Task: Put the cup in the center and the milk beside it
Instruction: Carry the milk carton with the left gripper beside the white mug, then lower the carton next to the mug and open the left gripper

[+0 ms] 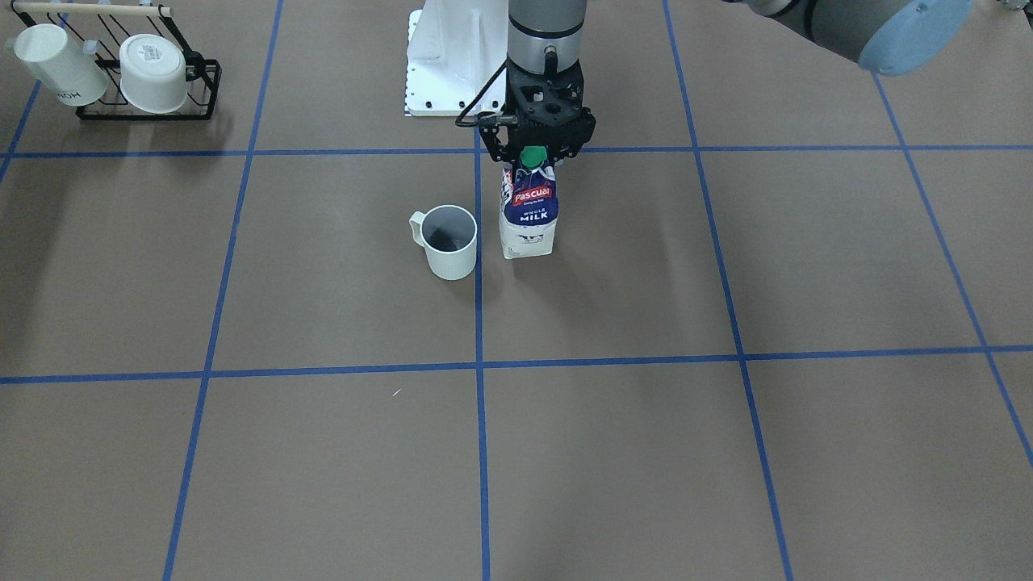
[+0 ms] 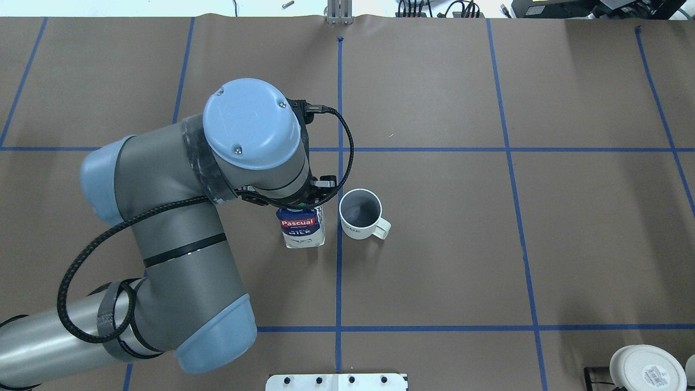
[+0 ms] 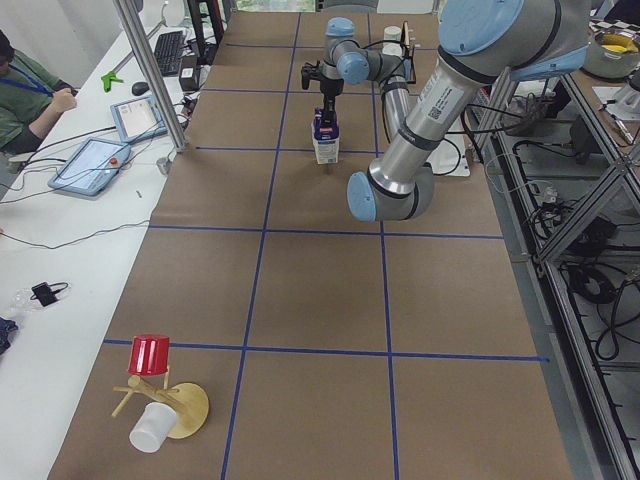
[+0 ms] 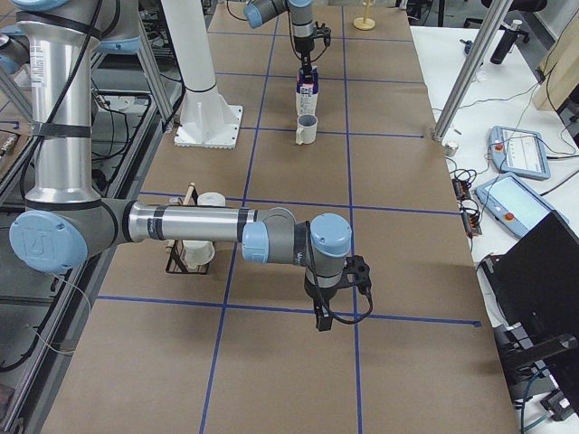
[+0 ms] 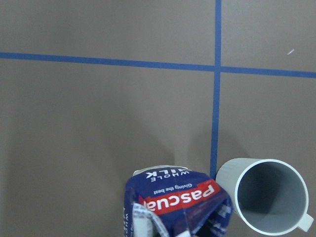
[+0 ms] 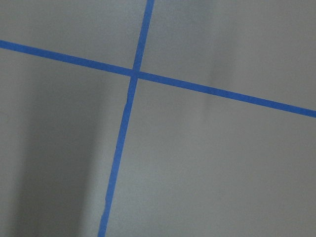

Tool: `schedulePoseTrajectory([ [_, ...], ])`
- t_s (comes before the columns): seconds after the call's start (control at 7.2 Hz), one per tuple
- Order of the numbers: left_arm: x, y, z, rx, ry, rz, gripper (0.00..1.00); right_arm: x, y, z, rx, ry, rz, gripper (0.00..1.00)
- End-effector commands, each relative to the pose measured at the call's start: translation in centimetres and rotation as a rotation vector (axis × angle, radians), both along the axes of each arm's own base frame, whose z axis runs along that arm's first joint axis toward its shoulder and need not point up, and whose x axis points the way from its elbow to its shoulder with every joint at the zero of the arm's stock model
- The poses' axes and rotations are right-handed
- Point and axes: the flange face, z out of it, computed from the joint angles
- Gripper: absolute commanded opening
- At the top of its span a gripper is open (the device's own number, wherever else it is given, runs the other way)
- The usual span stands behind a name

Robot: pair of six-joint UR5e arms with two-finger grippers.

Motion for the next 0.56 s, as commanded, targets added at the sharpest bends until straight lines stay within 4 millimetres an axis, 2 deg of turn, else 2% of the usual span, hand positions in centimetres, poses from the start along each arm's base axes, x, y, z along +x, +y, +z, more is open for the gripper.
schedulePoseTrajectory([
  [0.0, 1.3, 0.8, 0.0, 0.004, -0.001, 0.017, 0.0, 0.0, 0.0, 0.0, -0.001, -0.001, 0.0, 1.0],
  [0.28, 3.2, -0.2, 0.6, 0.027, 0.046, 0.018, 0.0, 0.0, 0.0, 0.0, -0.001, 0.001, 0.0, 1.0],
  [0.42, 3.4, -0.3, 0.7, 0.028, 0.047, 0.018, 0.0, 0.0, 0.0, 0.0, -0.001, 0.001, 0.0, 1.0],
])
